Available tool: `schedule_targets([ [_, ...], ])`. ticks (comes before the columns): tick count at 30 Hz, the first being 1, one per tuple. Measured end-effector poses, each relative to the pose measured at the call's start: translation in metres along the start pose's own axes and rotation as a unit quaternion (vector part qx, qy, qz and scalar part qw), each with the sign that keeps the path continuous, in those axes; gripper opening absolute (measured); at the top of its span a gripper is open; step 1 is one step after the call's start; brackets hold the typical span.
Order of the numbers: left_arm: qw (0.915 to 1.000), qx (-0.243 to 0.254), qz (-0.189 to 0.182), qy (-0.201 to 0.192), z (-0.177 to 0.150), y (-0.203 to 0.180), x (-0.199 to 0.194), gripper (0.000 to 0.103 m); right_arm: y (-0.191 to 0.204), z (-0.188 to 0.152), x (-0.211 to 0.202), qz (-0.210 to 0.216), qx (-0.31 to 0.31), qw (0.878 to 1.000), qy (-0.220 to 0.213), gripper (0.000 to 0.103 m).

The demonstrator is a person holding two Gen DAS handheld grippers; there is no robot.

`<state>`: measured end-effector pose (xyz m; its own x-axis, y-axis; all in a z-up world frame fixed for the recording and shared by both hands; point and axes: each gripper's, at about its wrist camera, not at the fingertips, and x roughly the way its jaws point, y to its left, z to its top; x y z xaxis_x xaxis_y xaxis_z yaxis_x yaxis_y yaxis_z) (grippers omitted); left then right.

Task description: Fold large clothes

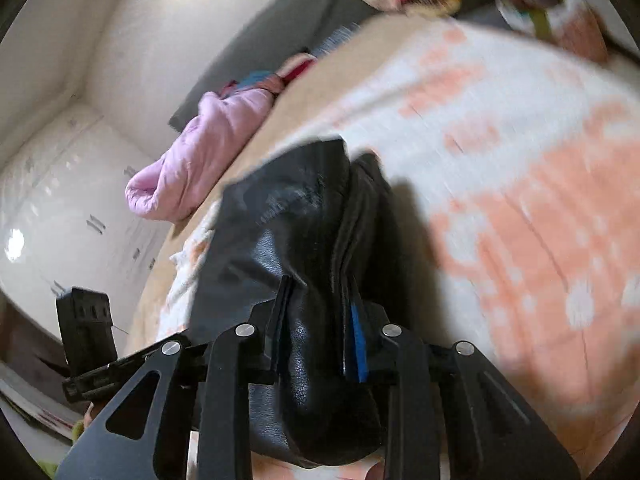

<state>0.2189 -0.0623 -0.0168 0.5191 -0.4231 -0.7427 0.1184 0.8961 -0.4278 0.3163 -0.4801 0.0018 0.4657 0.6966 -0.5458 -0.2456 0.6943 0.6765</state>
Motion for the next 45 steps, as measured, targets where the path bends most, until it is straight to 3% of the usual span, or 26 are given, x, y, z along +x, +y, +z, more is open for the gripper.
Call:
schedule_targets([
  [3,0.9999,0.003,0.005,0.010,-0.008,-0.006,0.012,0.086,-0.023,-0.012,0.001,0.026,0.053,0.998,0.013,0.025],
  [7,0.9994,0.024,0.024,0.012,-0.010,-0.018,0.020,0.088,-0.020,-0.012,-0.002,0.020,0.047,0.999,0.010,0.026],
  [10,0.9990,0.030,0.031,0.013,-0.008,-0.021,0.021,0.089,-0.011,-0.011,-0.003,-0.024,0.017,1.000,0.004,0.039],
  [12,0.9987,0.035,0.036,0.011,-0.007,-0.021,0.020,0.089,0.000,-0.016,-0.014,-0.061,-0.006,0.998,-0.007,0.056],
  [15,0.9986,0.037,0.037,0.010,-0.004,-0.019,0.021,0.089,0.009,-0.028,-0.024,-0.094,-0.039,0.995,-0.017,0.065],
  [18,0.9989,0.034,0.031,0.013,-0.006,-0.014,0.021,0.089,-0.007,-0.033,-0.019,-0.066,0.007,0.998,-0.004,0.062],
  [20,0.9989,0.033,0.029,0.013,-0.007,-0.013,0.022,0.089,-0.026,-0.036,-0.010,-0.023,0.063,0.998,0.015,0.051],
  [22,0.9989,0.034,0.030,0.014,-0.008,-0.011,0.022,0.089,-0.035,-0.040,-0.002,0.002,0.103,0.994,0.022,0.048],
  [25,0.9986,0.040,0.033,0.013,-0.009,-0.009,0.018,0.089,-0.025,-0.048,-0.005,-0.008,0.094,0.995,0.013,0.046],
  [31,0.9982,0.035,0.047,0.008,-0.011,0.005,0.011,0.089,-0.001,-0.072,0.002,0.012,0.091,0.996,0.023,0.045],
  [33,0.9983,0.034,0.047,0.010,-0.012,0.007,0.013,0.089,0.004,-0.073,0.004,-0.006,0.078,0.997,0.023,0.045],
  [34,0.9987,0.028,0.041,0.013,-0.013,0.009,0.014,0.089,0.004,-0.072,0.002,-0.014,0.075,0.997,0.022,0.048],
  [35,0.9988,0.025,0.039,0.013,-0.013,0.009,0.016,0.090,0.004,-0.071,0.001,-0.021,0.072,0.997,0.022,0.055],
  [36,0.9988,0.025,0.041,0.013,-0.013,0.009,0.016,0.090,0.003,-0.069,0.000,-0.028,0.079,0.996,0.025,0.068],
  [38,0.9988,0.026,0.039,0.010,-0.014,0.009,0.015,0.090,0.002,-0.066,-0.005,-0.028,0.082,0.996,0.027,0.079],
  [43,0.9987,0.028,0.041,0.009,-0.016,0.010,0.013,0.090,0.027,-0.019,-0.040,-0.048,0.026,0.995,-0.080,0.083],
  [45,0.9987,0.027,0.044,0.006,-0.017,0.008,0.012,0.090,0.036,-0.002,-0.031,-0.052,-0.002,0.996,-0.073,0.083],
])
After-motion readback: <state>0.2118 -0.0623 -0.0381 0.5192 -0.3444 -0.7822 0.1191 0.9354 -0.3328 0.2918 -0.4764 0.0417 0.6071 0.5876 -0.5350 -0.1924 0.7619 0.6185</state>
